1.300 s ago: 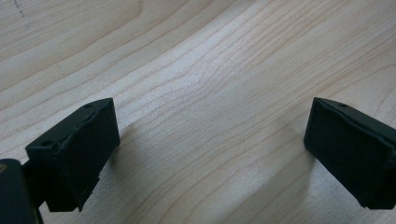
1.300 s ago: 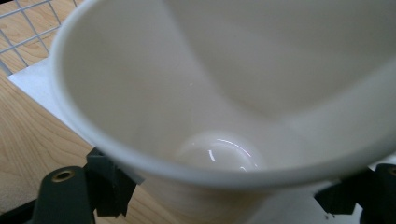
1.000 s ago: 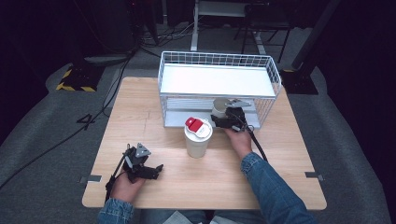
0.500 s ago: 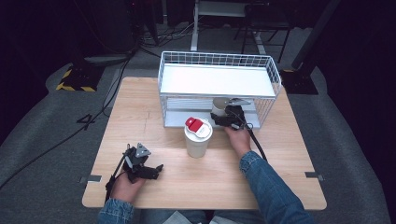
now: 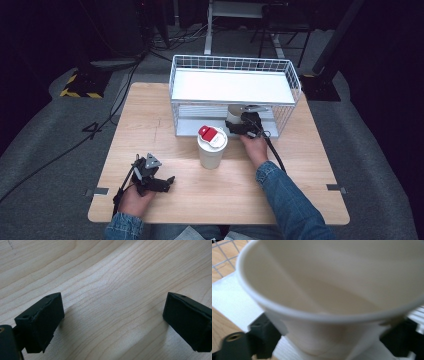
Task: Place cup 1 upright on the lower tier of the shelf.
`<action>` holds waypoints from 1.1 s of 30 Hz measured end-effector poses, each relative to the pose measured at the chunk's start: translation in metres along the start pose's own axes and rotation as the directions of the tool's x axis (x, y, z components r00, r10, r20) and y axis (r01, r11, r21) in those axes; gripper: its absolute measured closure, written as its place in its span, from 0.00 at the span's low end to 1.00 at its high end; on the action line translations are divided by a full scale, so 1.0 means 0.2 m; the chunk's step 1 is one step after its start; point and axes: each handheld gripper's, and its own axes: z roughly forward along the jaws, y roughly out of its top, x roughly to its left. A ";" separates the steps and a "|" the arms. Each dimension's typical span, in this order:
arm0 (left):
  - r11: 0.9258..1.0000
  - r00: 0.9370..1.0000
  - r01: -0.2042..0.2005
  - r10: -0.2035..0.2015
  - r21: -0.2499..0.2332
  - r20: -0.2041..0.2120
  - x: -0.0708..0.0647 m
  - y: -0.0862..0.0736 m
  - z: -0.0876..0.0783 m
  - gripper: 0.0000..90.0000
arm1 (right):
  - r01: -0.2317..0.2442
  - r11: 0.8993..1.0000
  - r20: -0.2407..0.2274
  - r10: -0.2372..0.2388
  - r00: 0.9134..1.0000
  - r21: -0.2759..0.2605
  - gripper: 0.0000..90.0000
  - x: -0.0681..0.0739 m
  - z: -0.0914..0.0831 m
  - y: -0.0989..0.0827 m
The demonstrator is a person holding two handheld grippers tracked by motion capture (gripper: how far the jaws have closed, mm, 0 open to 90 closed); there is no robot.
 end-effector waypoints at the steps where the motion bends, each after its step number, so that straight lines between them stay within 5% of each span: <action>1: 1.000 1.000 0.000 0.000 0.000 0.000 0.00 0.00 0.00 0.05 | -0.007 1.000 0.007 0.007 1.000 -0.005 0.16 0.00 0.00 0.00; 11: 1.000 1.000 -0.021 0.021 0.004 -0.007 0.00 0.01 0.00 0.05 | 0.014 1.000 0.028 -0.013 1.000 -0.013 0.11 -0.01 -0.07 -0.01; 20: 1.000 1.000 -0.009 0.009 0.002 -0.001 0.00 0.01 0.00 0.06 | 0.006 1.000 -0.016 -0.006 1.000 0.011 0.07 -0.03 -0.19 0.00; 33: 1.000 1.000 -0.007 0.007 -0.004 -0.009 0.00 0.01 0.01 0.07 | 0.039 0.999 -0.082 -0.040 0.996 -0.015 0.07 -0.04 -0.48 -0.03</action>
